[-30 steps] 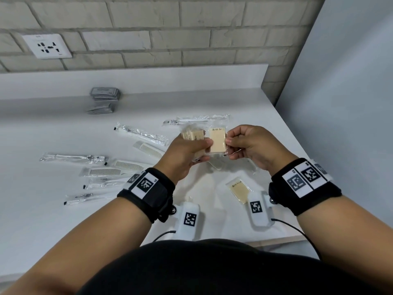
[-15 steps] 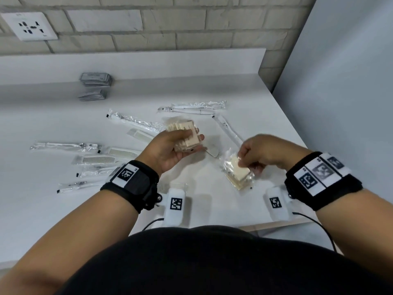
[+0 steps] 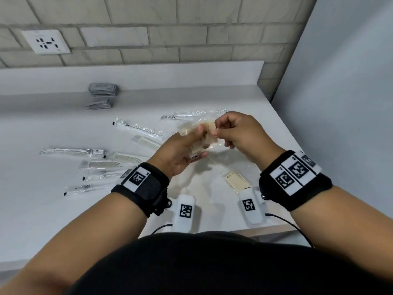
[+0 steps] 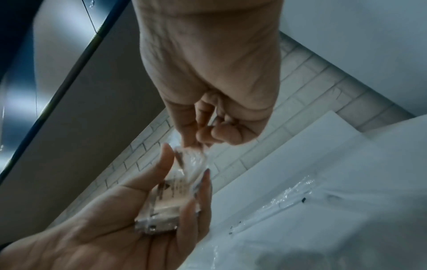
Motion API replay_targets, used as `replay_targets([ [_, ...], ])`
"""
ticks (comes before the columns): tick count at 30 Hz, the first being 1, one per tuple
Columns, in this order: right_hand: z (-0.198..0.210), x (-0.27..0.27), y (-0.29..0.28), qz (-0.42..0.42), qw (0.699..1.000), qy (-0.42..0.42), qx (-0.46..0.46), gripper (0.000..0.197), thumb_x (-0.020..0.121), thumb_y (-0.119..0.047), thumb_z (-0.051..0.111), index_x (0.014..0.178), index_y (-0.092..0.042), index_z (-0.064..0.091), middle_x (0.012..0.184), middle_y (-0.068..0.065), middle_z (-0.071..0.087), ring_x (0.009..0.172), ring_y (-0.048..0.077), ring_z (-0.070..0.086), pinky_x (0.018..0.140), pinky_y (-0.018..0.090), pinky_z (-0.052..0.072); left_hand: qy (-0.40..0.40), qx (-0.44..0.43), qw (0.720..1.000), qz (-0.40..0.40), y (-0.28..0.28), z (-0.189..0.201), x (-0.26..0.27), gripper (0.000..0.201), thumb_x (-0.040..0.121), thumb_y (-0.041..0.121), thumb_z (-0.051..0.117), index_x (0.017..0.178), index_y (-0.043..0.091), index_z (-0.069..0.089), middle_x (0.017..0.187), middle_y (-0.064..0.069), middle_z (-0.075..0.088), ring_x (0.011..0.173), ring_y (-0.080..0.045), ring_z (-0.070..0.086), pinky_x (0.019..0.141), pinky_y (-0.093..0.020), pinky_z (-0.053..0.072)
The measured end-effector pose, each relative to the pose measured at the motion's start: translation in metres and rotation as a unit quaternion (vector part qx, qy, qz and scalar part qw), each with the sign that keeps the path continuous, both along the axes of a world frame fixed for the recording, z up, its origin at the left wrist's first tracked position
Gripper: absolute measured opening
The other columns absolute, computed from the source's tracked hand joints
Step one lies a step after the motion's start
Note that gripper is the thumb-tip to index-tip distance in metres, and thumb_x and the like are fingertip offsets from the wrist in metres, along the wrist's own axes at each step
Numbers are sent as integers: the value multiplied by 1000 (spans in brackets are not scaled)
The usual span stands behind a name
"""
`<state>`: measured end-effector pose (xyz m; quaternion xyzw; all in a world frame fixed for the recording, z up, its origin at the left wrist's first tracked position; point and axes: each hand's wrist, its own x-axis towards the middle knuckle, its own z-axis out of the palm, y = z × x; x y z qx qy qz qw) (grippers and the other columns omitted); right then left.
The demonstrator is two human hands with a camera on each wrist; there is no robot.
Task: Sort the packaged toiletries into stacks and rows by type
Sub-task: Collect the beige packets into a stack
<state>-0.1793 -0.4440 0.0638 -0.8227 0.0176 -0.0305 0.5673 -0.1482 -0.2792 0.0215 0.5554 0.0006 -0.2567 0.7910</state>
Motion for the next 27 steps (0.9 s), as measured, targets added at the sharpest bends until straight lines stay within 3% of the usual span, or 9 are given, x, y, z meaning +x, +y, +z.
replay_targets([
  [3, -2, -1, -6, -31, 989, -134, -50, 19, 77, -4, 73, 75, -21, 65, 82, -5, 57, 65, 2, 54, 67, 15, 45, 54, -14, 998, 29, 3, 3, 4, 34, 90, 49, 55, 94, 16, 62, 95, -5, 69, 77, -17, 67, 61, -27, 57],
  [6, -15, -9, -7, 38, 968, -168, -180, 15, 80, -1, 70, 84, -15, 74, 101, -2, 56, 86, -3, 55, 80, 6, 40, 63, -21, 998, 10, 6, 4, 0, 7, 89, 23, 63, 89, 16, 66, 86, -2, 67, 69, -15, 68, 59, -24, 57],
  [9, -23, -10, -11, 19, 982, -135, -132, 26, 86, 3, 62, 86, -20, 75, 110, -5, 58, 99, 4, 58, 89, 12, 44, 26, 0, 1000, 10, 4, 3, -3, 6, 85, 8, 65, 87, 13, 67, 75, 1, 69, 68, -16, 68, 61, -26, 56],
  [11, -15, -6, -12, -14, 996, -84, 19, 24, 89, -1, 61, 97, -21, 70, 108, -2, 62, 91, 14, 64, 81, 27, 53, -3, 5, 1000, 13, 3, 2, -4, 10, 83, 4, 66, 92, 10, 66, 77, -3, 70, 71, -19, 68, 63, -30, 56],
  [13, -7, -1, -10, -11, 997, -15, 72, 21, 87, -10, 67, 107, -19, 65, 101, 3, 65, 79, 18, 66, 69, 33, 55, -29, 14, 999, 9, 3, 2, -4, 14, 83, 3, 66, 95, 9, 66, 80, -5, 68, 73, -21, 66, 67, -31, 56],
  [16, 1, 3, -6, -4, 999, 4, -32, 5, 85, -13, 69, 90, -12, 70, 79, 1, 67, 64, 12, 61, 59, 27, 49, -47, 36, 998, -2, 3, 4, -7, 10, 85, 5, 65, 91, 13, 65, 77, -2, 66, 69, -16, 65, 64, -29, 55],
  [18, 6, 4, -8, 0, 1000, -3, 5, 9, 86, -10, 67, 78, -12, 68, 70, -1, 65, 58, 11, 56, 53, 22, 44, -42, 35, 998, 12, 5, 5, -8, 6, 87, 9, 64, 90, 13, 66, 80, -1, 68, 72, -16, 67, 62, -28, 56],
  [20, 11, 4, -12, 26, 998, 0, 52, 16, 87, -6, 64, 73, -14, 65, 69, 1, 62, 55, 10, 54, 50, 19, 41, -23, 25, 999, 35, 11, 4, -6, 3, 89, 14, 63, 90, 15, 65, 83, 1, 70, 77, -16, 68, 63, -27, 57],
  [27, 7, 5, -20, 46, 986, 26, -157, 17, 89, -13, 64, 73, -20, 62, 73, 0, 64, 57, 11, 54, 59, 25, 44, -14, 29, 999, 26, 14, -1, -7, 3, 91, 16, 62, 89, 18, 64, 90, 1, 69, 81, -15, 68, 68, -27, 57],
])
